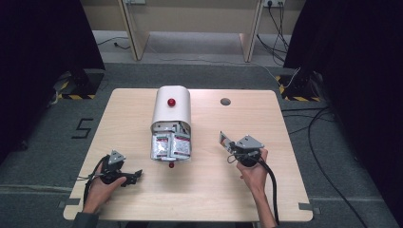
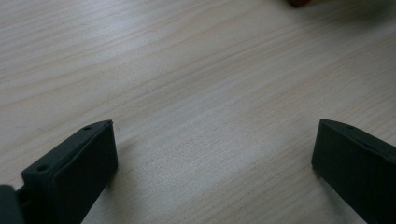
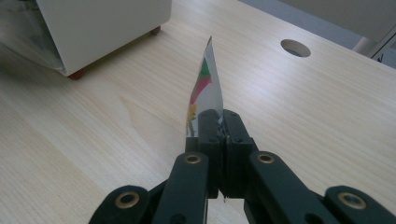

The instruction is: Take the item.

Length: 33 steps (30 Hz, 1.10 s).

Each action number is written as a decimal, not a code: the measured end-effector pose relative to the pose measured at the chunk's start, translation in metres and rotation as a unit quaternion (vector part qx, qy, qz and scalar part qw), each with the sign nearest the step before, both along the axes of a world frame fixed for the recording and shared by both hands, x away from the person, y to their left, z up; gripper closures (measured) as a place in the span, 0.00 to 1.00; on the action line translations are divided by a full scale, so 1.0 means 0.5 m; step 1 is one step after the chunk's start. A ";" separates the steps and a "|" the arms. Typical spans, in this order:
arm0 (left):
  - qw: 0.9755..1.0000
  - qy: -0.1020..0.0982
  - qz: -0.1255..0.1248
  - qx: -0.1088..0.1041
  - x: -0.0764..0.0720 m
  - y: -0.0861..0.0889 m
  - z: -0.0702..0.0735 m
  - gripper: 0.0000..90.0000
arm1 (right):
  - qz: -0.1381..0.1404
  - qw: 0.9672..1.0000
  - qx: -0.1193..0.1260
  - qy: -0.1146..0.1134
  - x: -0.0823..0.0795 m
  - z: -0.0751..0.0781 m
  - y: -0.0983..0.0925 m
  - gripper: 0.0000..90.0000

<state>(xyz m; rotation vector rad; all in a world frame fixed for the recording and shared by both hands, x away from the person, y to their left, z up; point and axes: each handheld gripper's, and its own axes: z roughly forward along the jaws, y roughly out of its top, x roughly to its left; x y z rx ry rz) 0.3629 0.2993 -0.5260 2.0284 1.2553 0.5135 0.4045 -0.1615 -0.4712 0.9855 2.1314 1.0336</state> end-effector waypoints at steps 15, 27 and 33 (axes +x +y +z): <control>1.000 0.000 0.000 0.000 0.000 0.000 0.000 0.00 | -0.012 1.000 -0.006 0.017 0.017 -0.030 -0.002 0.99; 1.000 0.000 0.000 0.000 0.000 0.000 0.000 0.00 | -0.036 0.999 -0.010 0.016 0.025 -0.038 -0.017 0.97; 1.000 0.000 0.000 0.000 0.000 0.000 0.000 0.00 | -0.049 0.999 -0.005 0.021 0.030 -0.046 -0.025 0.96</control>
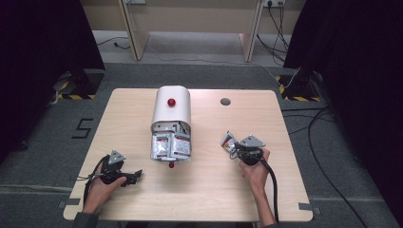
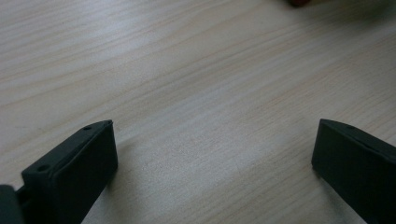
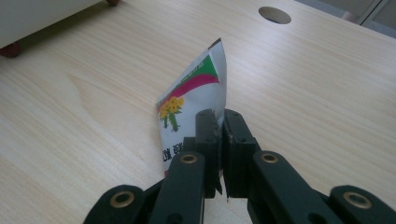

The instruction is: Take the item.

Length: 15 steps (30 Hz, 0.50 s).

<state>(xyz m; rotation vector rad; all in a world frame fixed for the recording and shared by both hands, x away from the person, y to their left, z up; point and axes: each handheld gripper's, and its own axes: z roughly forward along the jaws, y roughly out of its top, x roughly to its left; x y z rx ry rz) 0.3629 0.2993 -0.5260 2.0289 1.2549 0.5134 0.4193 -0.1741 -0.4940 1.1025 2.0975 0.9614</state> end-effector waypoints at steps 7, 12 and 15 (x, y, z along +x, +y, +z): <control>1.000 0.000 0.000 0.000 0.000 0.000 0.000 0.00 | -0.008 1.000 0.006 0.001 0.003 -0.003 -0.007 0.95; 1.000 0.000 0.000 0.000 0.000 0.000 0.000 0.00 | -0.010 1.000 0.006 0.000 0.004 -0.005 -0.006 0.94; 1.000 0.000 0.000 0.001 0.000 0.000 0.000 0.00 | -0.009 1.000 0.003 0.002 0.005 -0.008 -0.005 0.92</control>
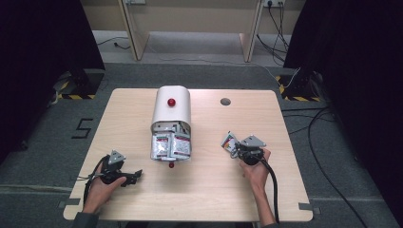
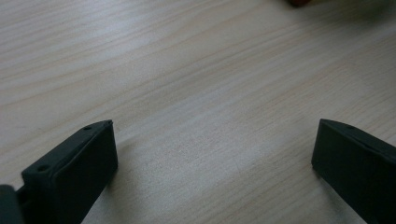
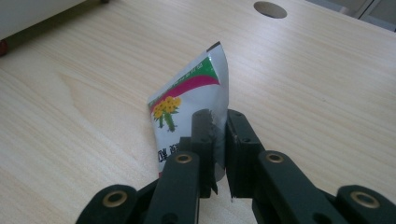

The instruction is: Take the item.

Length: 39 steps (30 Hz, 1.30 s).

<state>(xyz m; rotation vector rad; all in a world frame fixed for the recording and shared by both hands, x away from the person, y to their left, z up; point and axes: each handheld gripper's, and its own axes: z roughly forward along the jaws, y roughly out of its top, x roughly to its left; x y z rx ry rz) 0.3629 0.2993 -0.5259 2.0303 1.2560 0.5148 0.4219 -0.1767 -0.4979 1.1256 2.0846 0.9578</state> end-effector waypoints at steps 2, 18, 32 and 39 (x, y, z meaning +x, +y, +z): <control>1.000 0.000 0.000 -0.001 0.000 0.000 0.000 0.00 | -0.001 1.000 0.000 0.002 0.001 -0.002 0.001 0.91; 1.000 0.000 0.000 0.000 0.000 0.000 0.000 0.00 | -0.031 0.999 0.013 0.003 0.002 0.004 -0.008 0.64; 1.000 0.000 0.000 0.000 0.000 0.000 0.000 0.00 | -0.030 0.999 0.035 0.007 -0.014 0.022 -0.006 0.48; 1.000 0.000 0.000 0.000 0.000 0.000 0.000 0.00 | -0.021 0.999 0.033 0.012 -0.023 0.028 0.000 0.43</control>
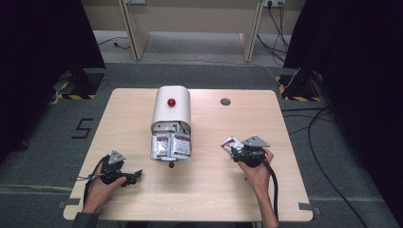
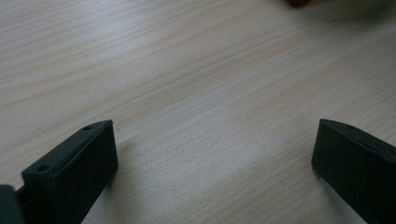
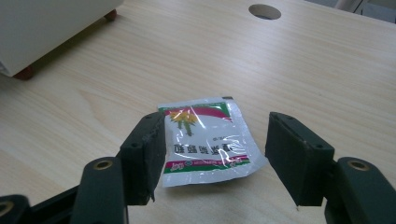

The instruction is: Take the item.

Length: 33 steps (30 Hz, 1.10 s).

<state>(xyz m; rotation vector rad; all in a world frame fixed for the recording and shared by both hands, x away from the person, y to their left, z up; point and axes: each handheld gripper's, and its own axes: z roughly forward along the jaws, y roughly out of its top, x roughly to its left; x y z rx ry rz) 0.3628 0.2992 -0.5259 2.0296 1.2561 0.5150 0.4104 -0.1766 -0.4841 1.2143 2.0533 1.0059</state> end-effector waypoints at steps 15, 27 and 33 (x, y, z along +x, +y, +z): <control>1.000 0.000 0.000 0.000 0.000 0.000 0.000 0.00 | 0.013 1.000 0.013 0.001 -0.038 0.023 0.004 0.34; 1.000 0.000 0.000 0.000 0.000 0.000 0.000 0.00 | 0.027 1.000 0.012 0.003 -0.063 0.028 0.002 0.33; 1.000 0.000 0.000 0.000 0.000 0.000 0.000 0.00 | 0.030 0.999 0.015 0.006 -0.072 0.028 0.000 0.33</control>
